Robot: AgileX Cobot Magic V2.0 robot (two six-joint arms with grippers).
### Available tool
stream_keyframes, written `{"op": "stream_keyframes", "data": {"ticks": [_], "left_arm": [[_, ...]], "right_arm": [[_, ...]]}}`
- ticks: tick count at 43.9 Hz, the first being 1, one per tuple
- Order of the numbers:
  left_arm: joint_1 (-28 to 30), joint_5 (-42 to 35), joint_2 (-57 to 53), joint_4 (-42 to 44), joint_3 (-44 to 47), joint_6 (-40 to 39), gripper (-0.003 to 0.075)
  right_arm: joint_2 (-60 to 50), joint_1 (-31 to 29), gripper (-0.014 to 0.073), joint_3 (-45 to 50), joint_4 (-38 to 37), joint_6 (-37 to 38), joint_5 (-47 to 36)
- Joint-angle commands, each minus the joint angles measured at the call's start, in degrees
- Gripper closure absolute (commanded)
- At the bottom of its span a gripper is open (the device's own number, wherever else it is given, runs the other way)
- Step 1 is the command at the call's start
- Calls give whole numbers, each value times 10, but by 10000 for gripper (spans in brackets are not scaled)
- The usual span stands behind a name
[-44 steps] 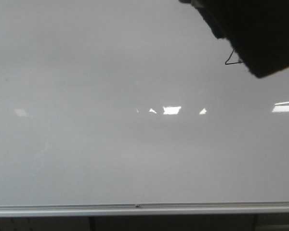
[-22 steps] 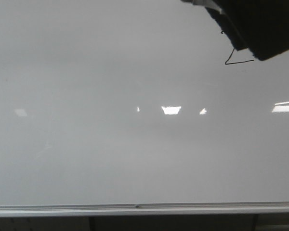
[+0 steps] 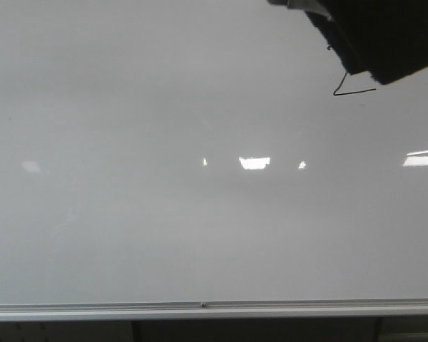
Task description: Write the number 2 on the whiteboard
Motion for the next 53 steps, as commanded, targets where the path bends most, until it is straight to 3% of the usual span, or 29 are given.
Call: {"op": "stream_keyframes", "data": {"ticks": [1, 7, 13, 17, 24, 40, 48, 53], "left_arm": [[-1, -5, -19, 27, -19, -22, 662], [-1, 12, -19, 129, -19, -103, 662], [15, 43, -19, 289, -19, -282, 662], [52, 70, -21, 347, -19, -386, 662], [155, 48, -57, 352, 18, -450, 662], [435, -176, -213, 352, 216, -524, 662], [565, -377, -218, 339, 312, -581, 662], [600, -514, -199, 319, 369, -581, 662]], "right_arm": [[-14, 1, 116, -26, -70, 69, -40], [-38, 1, 116, -38, -199, 191, -57], [-53, 1, 116, -37, -295, 290, -62], [-53, 1, 116, -37, -324, 325, -63], [-53, 1, 116, -35, -327, 329, -74], [-53, 1, 116, -7, -324, 333, -122], [-53, 1, 116, -7, -317, 333, -128], [-53, 1, 116, -7, -316, 333, -129]]}}
